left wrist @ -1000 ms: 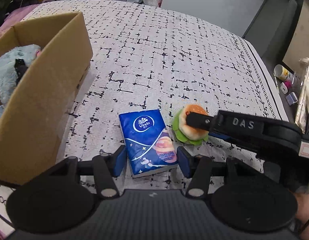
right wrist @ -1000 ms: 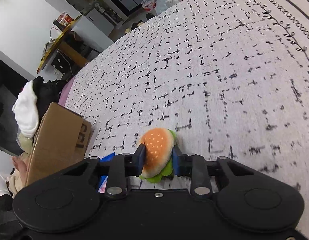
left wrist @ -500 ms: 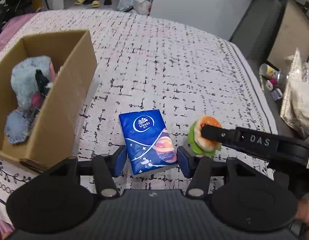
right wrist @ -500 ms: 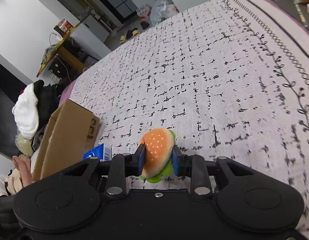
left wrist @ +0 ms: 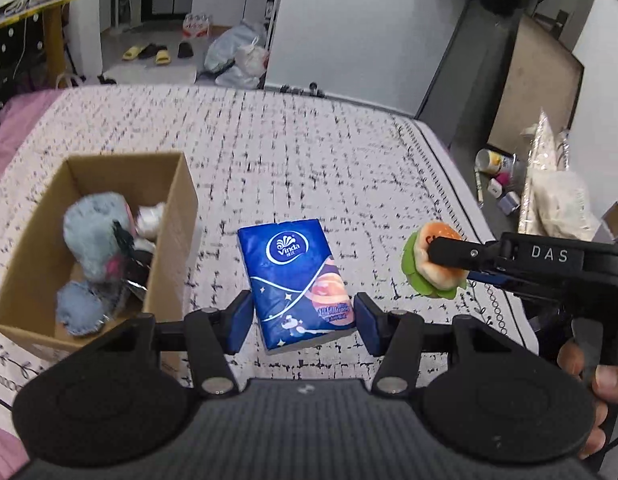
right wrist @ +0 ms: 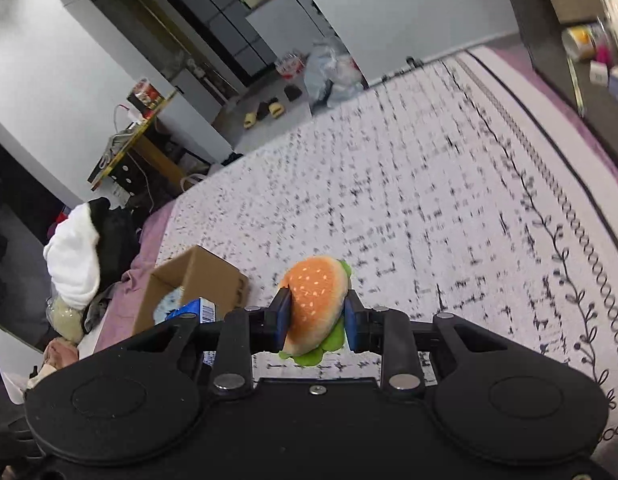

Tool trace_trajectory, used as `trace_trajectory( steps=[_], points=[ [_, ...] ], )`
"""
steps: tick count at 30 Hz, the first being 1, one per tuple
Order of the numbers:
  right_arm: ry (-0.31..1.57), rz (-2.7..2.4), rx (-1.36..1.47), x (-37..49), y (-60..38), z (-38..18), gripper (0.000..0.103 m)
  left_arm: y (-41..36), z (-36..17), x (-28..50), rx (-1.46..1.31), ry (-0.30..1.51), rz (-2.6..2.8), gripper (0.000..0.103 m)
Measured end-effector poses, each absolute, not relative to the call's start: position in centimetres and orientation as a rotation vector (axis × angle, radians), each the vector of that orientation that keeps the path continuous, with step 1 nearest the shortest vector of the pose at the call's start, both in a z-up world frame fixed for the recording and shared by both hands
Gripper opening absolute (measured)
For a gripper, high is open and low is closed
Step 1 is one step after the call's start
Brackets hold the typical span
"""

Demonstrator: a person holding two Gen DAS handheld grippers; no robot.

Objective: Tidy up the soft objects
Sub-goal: 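Lift the tissue pack and burger and carry both over the box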

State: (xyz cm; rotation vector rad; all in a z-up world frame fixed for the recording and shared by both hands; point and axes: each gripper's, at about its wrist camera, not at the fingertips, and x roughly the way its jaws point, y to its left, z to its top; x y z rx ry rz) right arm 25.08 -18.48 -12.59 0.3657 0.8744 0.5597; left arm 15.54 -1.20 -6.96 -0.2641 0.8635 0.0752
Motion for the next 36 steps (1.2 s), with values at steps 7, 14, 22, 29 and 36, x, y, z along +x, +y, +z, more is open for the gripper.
trace_trajectory(
  steps=[7,14,22,29,36],
  points=[
    [0.853,0.572,0.351,23.9,-17.8,-11.4,0.028,0.0,-4.8,14.4,-0.241,0.82,0.077,0.053],
    [0.838,0.591,0.338,22.7,-16.9,-10.5,0.028,1.8,-3.4,13.6,-0.224,0.789,0.102,0.053],
    [0.832,0.62,0.314,21.8,-15.0,-9.7,0.028,5.3,-2.7,13.0,-0.247,0.765,0.156,0.053],
    [0.835,0.654,0.282,21.4,-12.8,-8.9,0.028,7.6,-3.1,12.8,-0.268,0.757,0.176,0.053],
    [0.841,0.68,0.24,21.1,-10.5,-8.3,0.028,9.8,-4.2,12.8,-0.309,0.748,0.202,0.053]
  ],
)
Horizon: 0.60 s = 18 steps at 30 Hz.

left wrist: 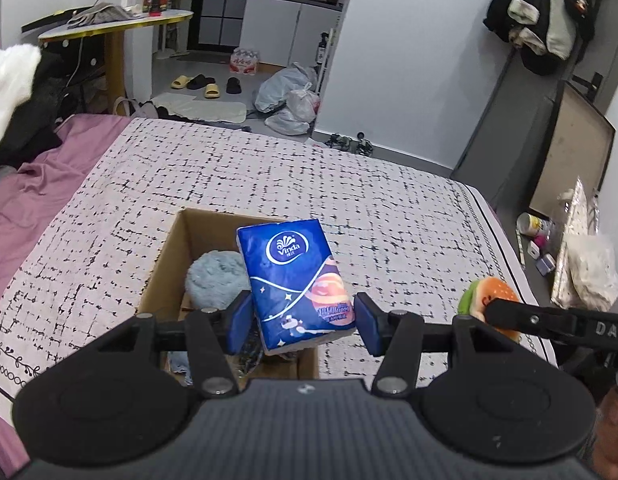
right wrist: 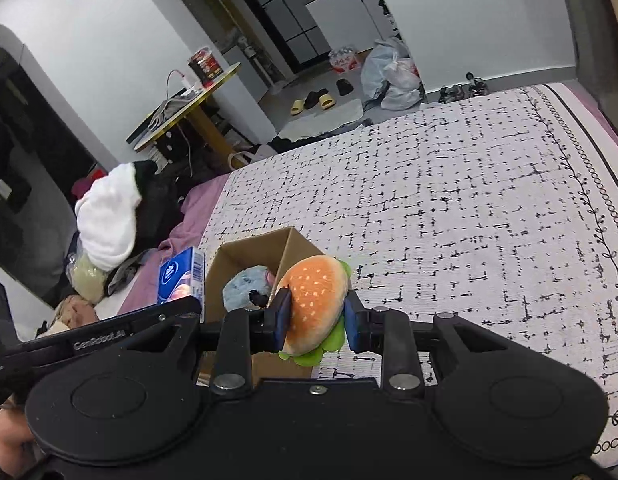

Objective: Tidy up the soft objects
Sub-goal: 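Lift the tissue pack and burger and carry both over the box, then lower both tools into the box and open them to release the items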

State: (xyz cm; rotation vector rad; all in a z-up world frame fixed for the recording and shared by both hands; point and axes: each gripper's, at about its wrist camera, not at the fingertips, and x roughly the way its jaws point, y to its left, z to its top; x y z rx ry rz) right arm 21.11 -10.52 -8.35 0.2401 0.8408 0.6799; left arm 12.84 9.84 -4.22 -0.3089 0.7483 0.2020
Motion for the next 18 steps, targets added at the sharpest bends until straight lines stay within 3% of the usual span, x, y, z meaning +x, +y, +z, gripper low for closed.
trace_trajectory(
  steps=[18],
  points=[
    [0.884,0.725,0.083,20.6,-3.7,-8.5,0.028,15.0,-9.8,12.6,-0.435,0.792,0.258,0.054]
  ],
)
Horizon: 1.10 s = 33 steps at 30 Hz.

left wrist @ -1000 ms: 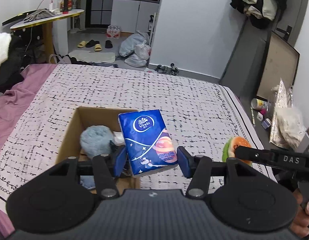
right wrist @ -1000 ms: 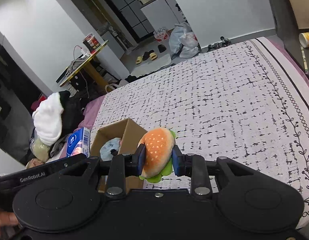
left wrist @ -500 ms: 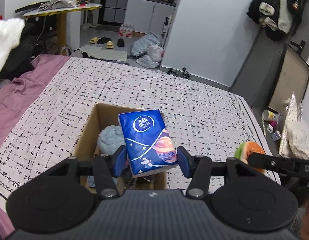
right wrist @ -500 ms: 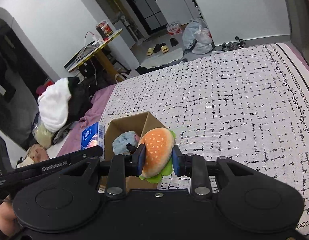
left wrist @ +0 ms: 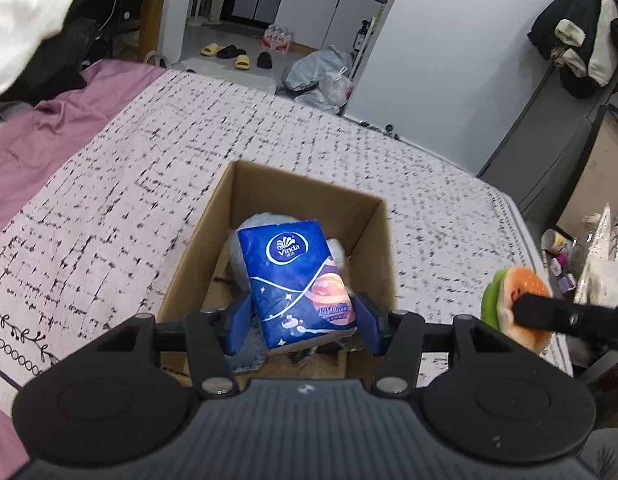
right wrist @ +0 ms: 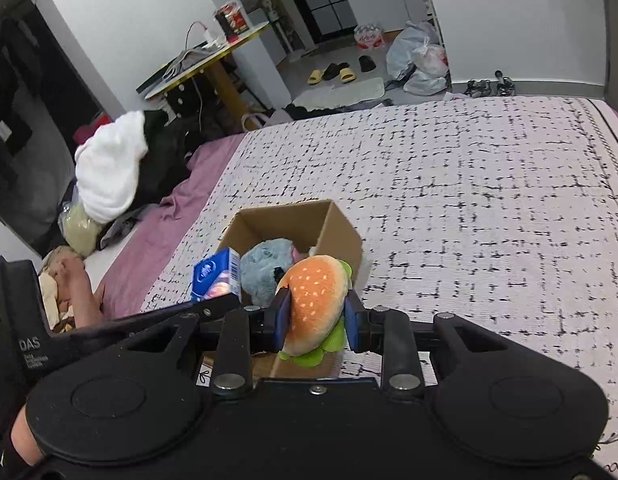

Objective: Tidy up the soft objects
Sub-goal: 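Lower both tools into the box and open them to release the items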

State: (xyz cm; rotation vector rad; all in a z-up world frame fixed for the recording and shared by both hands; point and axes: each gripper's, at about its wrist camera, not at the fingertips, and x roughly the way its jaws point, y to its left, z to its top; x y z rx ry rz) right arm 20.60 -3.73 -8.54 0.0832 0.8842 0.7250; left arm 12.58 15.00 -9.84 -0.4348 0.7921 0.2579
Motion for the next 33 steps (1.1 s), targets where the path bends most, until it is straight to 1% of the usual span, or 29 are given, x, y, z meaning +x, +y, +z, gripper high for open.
trace_trajectory(
  steps=[2,6,10,20,22,24,25,26,28,30,33],
  points=[
    [0.889,0.733,0.067,20.6,-2.8,-8.6,0.028,15.5,-10.3,12.3,-0.44,0.791,0.286,0.054],
    [0.897,0.757,0.04,20.5,-0.9,-8.6,0.028,16.9,-10.3,11.5,-0.488,0.779,0.319,0.063],
    [0.911,0.779,0.013,20.3,0.9,-8.8,0.028,17.7,-9.3,10.7,-0.508,0.743,0.33,0.068],
    [0.962,0.788,-0.034,20.0,3.8,-10.3,0.029,18.5,-8.3,9.5,-0.528,0.725,0.324,0.07],
    [0.965,0.784,-0.054,19.8,4.3,-10.7,0.032,18.6,-8.2,9.3,-0.531,0.724,0.326,0.07],
    [0.97,0.762,-0.075,19.7,4.6,-11.1,0.041,18.6,-8.1,9.3,-0.531,0.72,0.324,0.071],
    [0.975,0.748,-0.083,19.7,4.7,-11.2,0.042,18.6,-8.1,9.3,-0.532,0.719,0.323,0.076],
    [0.977,0.743,-0.082,19.7,4.7,-11.2,0.042,18.6,-8.1,9.3,-0.533,0.719,0.322,0.078],
    [0.978,0.749,-0.069,19.5,4.4,-11.0,0.043,18.5,-8.1,9.4,-0.528,0.723,0.32,0.079],
    [0.972,0.746,-0.068,19.4,4.0,-10.7,0.048,18.3,-8.1,9.5,-0.515,0.733,0.313,0.08],
    [0.961,0.731,-0.065,19.5,3.3,-10.1,0.051,17.9,-8.1,9.7,-0.505,0.752,0.304,0.085]
  ],
)
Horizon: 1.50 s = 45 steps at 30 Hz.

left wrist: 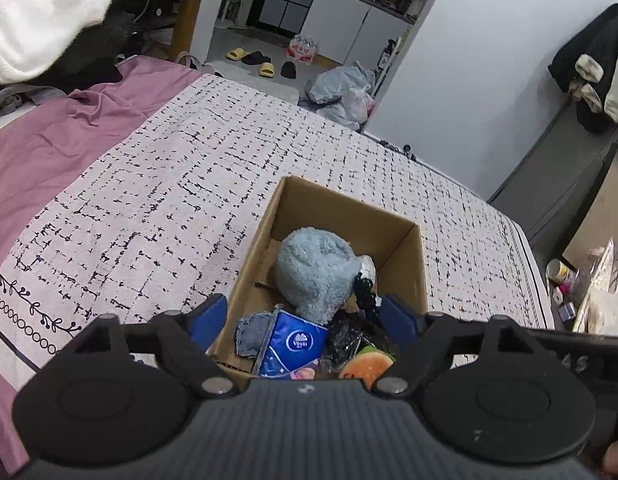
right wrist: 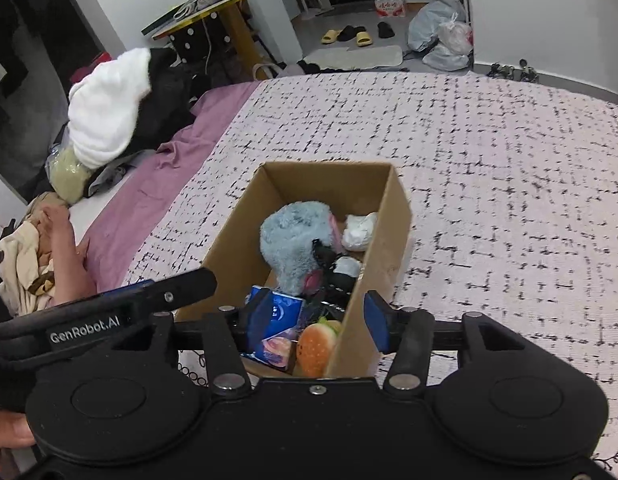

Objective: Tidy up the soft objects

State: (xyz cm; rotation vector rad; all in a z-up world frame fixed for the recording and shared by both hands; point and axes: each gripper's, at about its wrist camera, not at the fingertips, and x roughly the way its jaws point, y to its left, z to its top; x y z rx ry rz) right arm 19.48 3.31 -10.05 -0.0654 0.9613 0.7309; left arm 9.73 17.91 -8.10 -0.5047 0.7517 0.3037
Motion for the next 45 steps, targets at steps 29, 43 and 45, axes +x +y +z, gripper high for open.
trace_trajectory(
  steps=[29,43,45],
  points=[
    [0.882,0.64,0.13,18.7,-8.3,-5.5,0.091,10.2,-2.6,10.2,-0.268,0.859,0.177,0.102],
    [0.828,0.593,0.222,17.0,-13.3,-3.9,0.103,6.2,1.0,8.6,-0.175,0.848,0.124,0.102],
    [0.827,0.585,0.227,16.7,-13.9,-3.7,0.103,5.6,1.5,8.3,-0.166,0.842,0.117,0.102]
  ],
)
